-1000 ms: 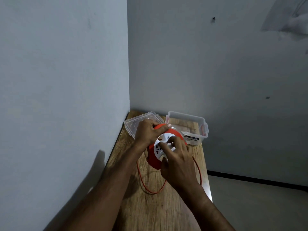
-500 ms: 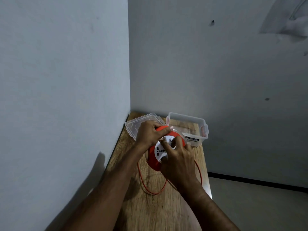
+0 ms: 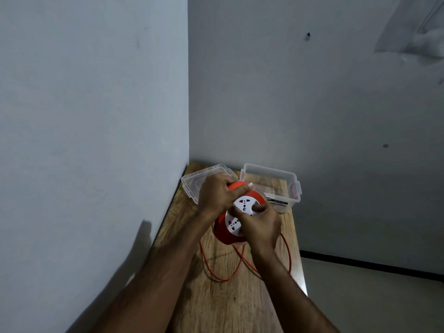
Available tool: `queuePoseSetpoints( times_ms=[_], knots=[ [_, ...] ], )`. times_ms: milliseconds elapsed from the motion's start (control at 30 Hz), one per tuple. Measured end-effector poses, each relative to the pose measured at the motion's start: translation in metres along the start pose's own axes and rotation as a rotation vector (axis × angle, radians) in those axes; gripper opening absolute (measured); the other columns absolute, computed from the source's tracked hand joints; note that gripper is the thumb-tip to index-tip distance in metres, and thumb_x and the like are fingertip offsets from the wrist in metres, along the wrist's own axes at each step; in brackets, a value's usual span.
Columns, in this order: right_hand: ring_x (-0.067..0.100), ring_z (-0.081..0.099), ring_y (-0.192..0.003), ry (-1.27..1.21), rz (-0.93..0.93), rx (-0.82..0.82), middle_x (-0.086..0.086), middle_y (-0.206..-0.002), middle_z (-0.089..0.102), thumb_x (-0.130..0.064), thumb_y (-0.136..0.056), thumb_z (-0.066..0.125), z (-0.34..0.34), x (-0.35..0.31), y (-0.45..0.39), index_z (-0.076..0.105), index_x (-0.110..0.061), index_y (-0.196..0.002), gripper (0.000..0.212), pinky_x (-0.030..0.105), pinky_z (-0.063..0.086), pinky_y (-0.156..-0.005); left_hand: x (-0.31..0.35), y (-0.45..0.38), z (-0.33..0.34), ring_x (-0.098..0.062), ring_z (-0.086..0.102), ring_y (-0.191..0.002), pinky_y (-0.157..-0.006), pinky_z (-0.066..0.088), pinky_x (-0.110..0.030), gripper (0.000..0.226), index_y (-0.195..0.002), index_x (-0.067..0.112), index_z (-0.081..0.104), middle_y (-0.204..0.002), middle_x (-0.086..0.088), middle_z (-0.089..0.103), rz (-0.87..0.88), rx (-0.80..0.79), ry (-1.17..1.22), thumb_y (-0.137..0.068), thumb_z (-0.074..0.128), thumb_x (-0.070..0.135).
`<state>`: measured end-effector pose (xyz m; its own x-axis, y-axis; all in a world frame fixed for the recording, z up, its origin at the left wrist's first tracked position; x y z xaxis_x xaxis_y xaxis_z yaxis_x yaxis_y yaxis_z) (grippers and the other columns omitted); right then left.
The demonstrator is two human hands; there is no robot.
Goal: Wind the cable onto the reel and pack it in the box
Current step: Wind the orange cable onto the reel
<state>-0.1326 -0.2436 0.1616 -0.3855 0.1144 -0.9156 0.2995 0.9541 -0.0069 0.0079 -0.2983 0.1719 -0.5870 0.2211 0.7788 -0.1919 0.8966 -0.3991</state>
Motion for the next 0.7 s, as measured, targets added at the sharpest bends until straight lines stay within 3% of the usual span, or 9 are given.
queuePoseSetpoints(
  times_ms=[67, 133, 200, 267, 333, 433, 500, 600, 700],
  knots=[
    [0.019, 0.074, -0.080, -0.178, 0.209, -0.034, 0.002, -0.093, 0.073, -0.054, -0.049, 0.093, 0.007, 0.005, -0.002, 0.068, -0.010, -0.094, 0.068, 0.033, 0.061, -0.062, -0.003, 0.001, 0.001, -0.010, 0.069, -0.067, -0.064, 0.058, -0.040, 0.063, -0.077, 0.019, 0.077, -0.074, 0.006, 0.074, 0.016, 0.007, -0.018, -0.079, 0.061, 0.080],
    [0.024, 0.076, -0.069, -0.424, 0.383, -0.096, 0.013, -0.089, 0.075, -0.041, -0.059, 0.094, 0.010, 0.006, 0.001, 0.067, -0.003, -0.094, 0.058, 0.031, 0.058, -0.052, -0.001, 0.002, 0.002, -0.009, 0.069, -0.067, -0.063, 0.058, -0.040, 0.061, -0.077, 0.019, 0.077, -0.073, 0.006, 0.074, 0.029, 0.001, -0.030, -0.080, 0.062, 0.077],
    [0.028, 0.076, -0.069, -0.632, 0.573, -0.149, 0.019, -0.092, 0.074, -0.026, -0.067, 0.092, 0.007, 0.003, 0.007, 0.062, -0.003, -0.100, 0.050, 0.029, 0.053, -0.048, 0.000, 0.003, 0.003, -0.009, 0.069, -0.068, -0.064, 0.059, -0.039, 0.062, -0.081, 0.018, 0.079, -0.076, 0.007, 0.075, 0.029, -0.012, -0.058, -0.080, 0.061, 0.078],
    [0.026, 0.072, -0.067, -0.692, 0.614, -0.228, 0.021, -0.092, 0.075, -0.019, -0.073, 0.087, -0.001, -0.002, 0.010, 0.061, -0.004, -0.099, 0.039, 0.025, 0.041, -0.040, -0.002, 0.003, 0.000, -0.009, 0.070, -0.069, -0.065, 0.060, -0.041, 0.064, -0.084, 0.018, 0.079, -0.079, 0.006, 0.076, 0.008, -0.012, -0.041, -0.079, 0.060, 0.079],
    [0.023, 0.069, -0.062, -0.526, 0.337, -0.207, 0.018, -0.085, 0.075, -0.014, -0.078, 0.082, -0.010, -0.007, 0.013, 0.061, -0.009, -0.088, 0.024, 0.022, 0.039, -0.041, -0.006, 0.003, -0.005, -0.009, 0.072, -0.068, -0.064, 0.061, -0.044, 0.054, -0.085, 0.017, 0.079, -0.080, 0.004, 0.078, -0.059, -0.003, 0.069, -0.082, 0.066, 0.070],
    [0.008, 0.067, -0.071, 0.068, -0.467, 0.067, -0.002, -0.080, 0.070, -0.015, -0.078, 0.082, -0.028, -0.015, 0.018, 0.063, -0.015, -0.083, 0.020, 0.009, 0.048, -0.057, -0.006, 0.002, -0.010, -0.010, 0.073, -0.068, -0.066, 0.063, -0.045, 0.037, -0.083, 0.016, 0.080, -0.081, 0.002, 0.079, -0.117, -0.001, 0.145, -0.086, 0.075, 0.052],
    [0.010, 0.064, -0.080, 0.287, -0.807, 0.077, -0.001, -0.092, 0.069, -0.011, -0.076, 0.082, -0.028, -0.016, 0.020, 0.066, -0.015, -0.092, 0.023, 0.014, 0.051, -0.071, -0.005, 0.000, -0.009, -0.012, 0.073, -0.067, -0.066, 0.062, -0.046, 0.041, -0.080, 0.016, 0.079, -0.078, 0.003, 0.078, -0.109, -0.020, 0.142, -0.084, 0.073, 0.057],
    [0.026, 0.058, -0.114, 0.596, -0.892, -0.055, 0.008, -0.122, 0.060, -0.023, -0.070, 0.085, -0.020, -0.012, 0.024, 0.064, -0.021, -0.119, 0.054, 0.046, 0.055, -0.089, -0.005, -0.002, -0.005, -0.014, 0.072, -0.068, -0.066, 0.061, -0.046, 0.052, -0.079, 0.017, 0.079, -0.074, 0.004, 0.076, -0.083, -0.041, 0.137, -0.080, 0.068, 0.067],
    [0.032, 0.053, -0.122, 0.791, -0.866, -0.053, 0.013, -0.131, 0.053, -0.037, -0.065, 0.085, -0.017, -0.011, 0.028, 0.055, -0.026, -0.133, 0.075, 0.045, 0.049, -0.087, -0.006, -0.001, -0.002, -0.017, 0.070, -0.067, -0.064, 0.060, -0.046, 0.058, -0.078, 0.016, 0.079, -0.073, 0.002, 0.075, -0.068, -0.053, 0.116, -0.078, 0.065, 0.073]
  ],
)
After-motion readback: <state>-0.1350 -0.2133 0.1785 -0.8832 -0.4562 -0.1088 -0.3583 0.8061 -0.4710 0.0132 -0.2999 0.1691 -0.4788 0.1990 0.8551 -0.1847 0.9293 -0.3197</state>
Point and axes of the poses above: each hand's wrist, its own y-axis away from the middle knuckle, its own z-axis out of the palm, x = y × z, the point moved 2 cm from there along -y, towards the middle knuckle
